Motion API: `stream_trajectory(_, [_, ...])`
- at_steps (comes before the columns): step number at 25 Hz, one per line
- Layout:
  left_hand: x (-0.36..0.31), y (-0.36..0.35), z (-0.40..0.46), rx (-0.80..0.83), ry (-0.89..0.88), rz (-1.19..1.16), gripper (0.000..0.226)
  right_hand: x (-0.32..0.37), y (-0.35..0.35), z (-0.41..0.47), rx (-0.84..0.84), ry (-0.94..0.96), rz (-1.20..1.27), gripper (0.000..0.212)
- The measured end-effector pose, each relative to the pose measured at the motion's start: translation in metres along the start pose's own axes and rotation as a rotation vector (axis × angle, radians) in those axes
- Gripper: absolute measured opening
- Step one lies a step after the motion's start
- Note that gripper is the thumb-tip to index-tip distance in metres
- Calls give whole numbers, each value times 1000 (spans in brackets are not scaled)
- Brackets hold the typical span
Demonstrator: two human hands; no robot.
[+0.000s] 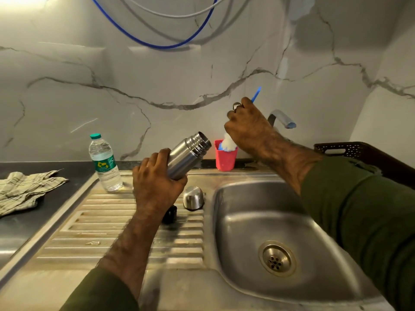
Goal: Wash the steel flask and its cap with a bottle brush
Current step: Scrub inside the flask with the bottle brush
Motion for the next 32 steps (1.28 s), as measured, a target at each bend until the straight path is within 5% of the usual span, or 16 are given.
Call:
stream_trajectory(5, [9, 2, 1, -4, 39, -5, 76, 6, 10, -7, -111, 56, 177, 46])
stream_trajectory(8, [17, 9, 4, -22, 109, -6, 75, 30, 28, -42, -170, -215, 571, 31])
stream_trajectory(13, [21, 23, 2, -68, 250, -76, 77, 107, 19, -86, 53, -650, 1151, 17])
stream_trajectory(26, [-6, 33, 11, 6, 400, -323, 83, 53, -27, -112, 111, -741, 1037, 14])
stream_trajectory(30, [-1, 38, 6, 213, 601, -532, 74, 49, -14, -121, 89, -735, 1114, 11])
stream_trajectory(32, [-7, 39, -1, 341, 736, -663, 77, 53, 4, -116, -6, -675, 1197, 31])
Point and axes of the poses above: each hand's wrist, its own z-axis towards the middle knuckle, its own y-axis out of the back of the hand, x = y × z, the point moved 5 cm from there along z, towards the middle knuckle, and after that the axes turned 12 degrees about -x, right-handed, at the moved point
